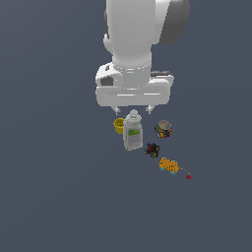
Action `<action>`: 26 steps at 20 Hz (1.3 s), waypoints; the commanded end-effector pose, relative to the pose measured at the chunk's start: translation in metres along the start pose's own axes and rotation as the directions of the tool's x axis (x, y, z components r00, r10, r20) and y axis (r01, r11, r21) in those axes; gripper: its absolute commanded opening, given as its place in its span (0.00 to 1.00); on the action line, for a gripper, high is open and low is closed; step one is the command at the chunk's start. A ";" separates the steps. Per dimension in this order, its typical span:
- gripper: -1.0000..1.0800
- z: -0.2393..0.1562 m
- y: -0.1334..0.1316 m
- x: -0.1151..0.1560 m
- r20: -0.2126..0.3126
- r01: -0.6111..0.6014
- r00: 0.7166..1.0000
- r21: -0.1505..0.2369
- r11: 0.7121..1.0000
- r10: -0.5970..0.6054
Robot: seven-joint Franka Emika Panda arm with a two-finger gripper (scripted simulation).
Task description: Pick up a designated object from a clutter of objects.
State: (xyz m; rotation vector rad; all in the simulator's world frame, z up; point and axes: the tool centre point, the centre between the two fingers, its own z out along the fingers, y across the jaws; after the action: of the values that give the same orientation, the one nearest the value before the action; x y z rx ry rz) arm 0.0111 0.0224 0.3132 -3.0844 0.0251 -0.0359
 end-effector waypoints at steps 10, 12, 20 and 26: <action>0.96 0.016 -0.009 0.002 0.002 -0.028 1.000 -0.003 1.000 0.028; 0.96 0.025 -0.012 0.004 0.003 -0.044 0.999 -0.006 0.999 0.044; 0.96 0.077 -0.032 0.007 0.006 -0.137 0.990 -0.024 0.990 0.138; 0.96 0.130 -0.053 0.004 0.005 -0.230 0.973 -0.040 0.972 0.230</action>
State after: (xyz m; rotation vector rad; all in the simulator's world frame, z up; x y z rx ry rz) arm 0.0203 0.0765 0.1996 -3.0987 0.3489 -0.0112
